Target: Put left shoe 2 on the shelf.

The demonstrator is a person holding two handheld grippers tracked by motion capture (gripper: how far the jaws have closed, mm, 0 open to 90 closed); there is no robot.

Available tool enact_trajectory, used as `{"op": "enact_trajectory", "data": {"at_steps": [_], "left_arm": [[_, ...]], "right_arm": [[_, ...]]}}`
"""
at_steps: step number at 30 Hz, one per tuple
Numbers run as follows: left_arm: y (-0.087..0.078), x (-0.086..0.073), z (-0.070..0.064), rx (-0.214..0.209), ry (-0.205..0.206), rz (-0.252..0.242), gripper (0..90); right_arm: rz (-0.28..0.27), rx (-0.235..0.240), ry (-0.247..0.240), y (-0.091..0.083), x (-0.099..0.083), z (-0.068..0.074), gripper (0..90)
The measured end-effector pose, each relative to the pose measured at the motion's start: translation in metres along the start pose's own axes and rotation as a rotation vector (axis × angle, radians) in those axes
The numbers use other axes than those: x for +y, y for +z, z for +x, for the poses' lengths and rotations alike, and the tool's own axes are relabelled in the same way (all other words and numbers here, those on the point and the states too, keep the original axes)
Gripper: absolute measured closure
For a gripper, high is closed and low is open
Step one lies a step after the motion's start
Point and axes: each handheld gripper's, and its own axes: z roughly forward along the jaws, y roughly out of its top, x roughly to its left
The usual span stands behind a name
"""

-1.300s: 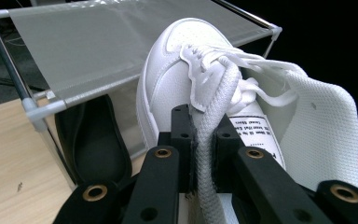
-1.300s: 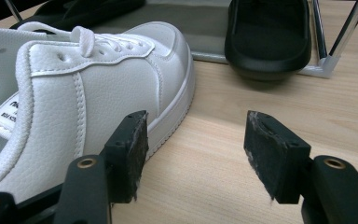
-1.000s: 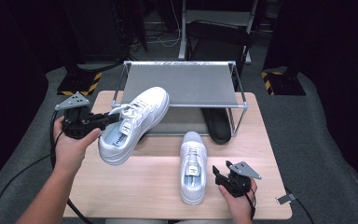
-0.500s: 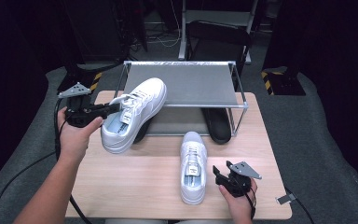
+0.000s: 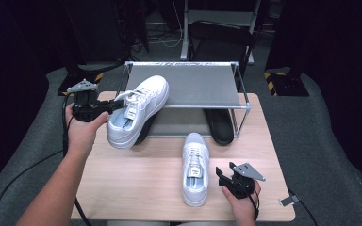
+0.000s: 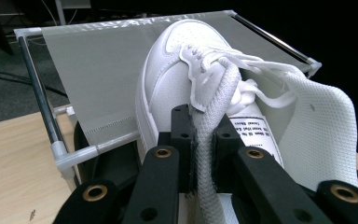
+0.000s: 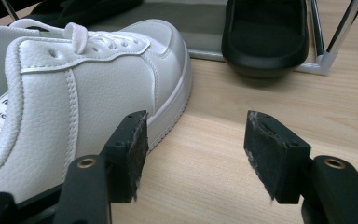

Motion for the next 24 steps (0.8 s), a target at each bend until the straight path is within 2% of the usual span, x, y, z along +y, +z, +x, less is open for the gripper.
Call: {"op": "enact_trajectory", "data": {"at_steps": [21, 22, 24], "left_arm": [[0.043, 0.025, 0.012, 0.051, -0.026, 0.010, 82.9], [0.045, 0.025, 0.013, 0.055, -0.031, 0.008, 82.9], [0.047, 0.026, 0.015, 0.063, -0.035, 0.010, 82.9]], "right_arm": [[-0.004, 0.011, 0.012, -0.001, -0.001, -0.004, 39.3], [0.000, 0.002, -0.004, -0.001, -0.002, -0.006, 39.3], [-0.003, -0.001, 0.008, -0.001, -0.001, -0.005, 39.3]]}}
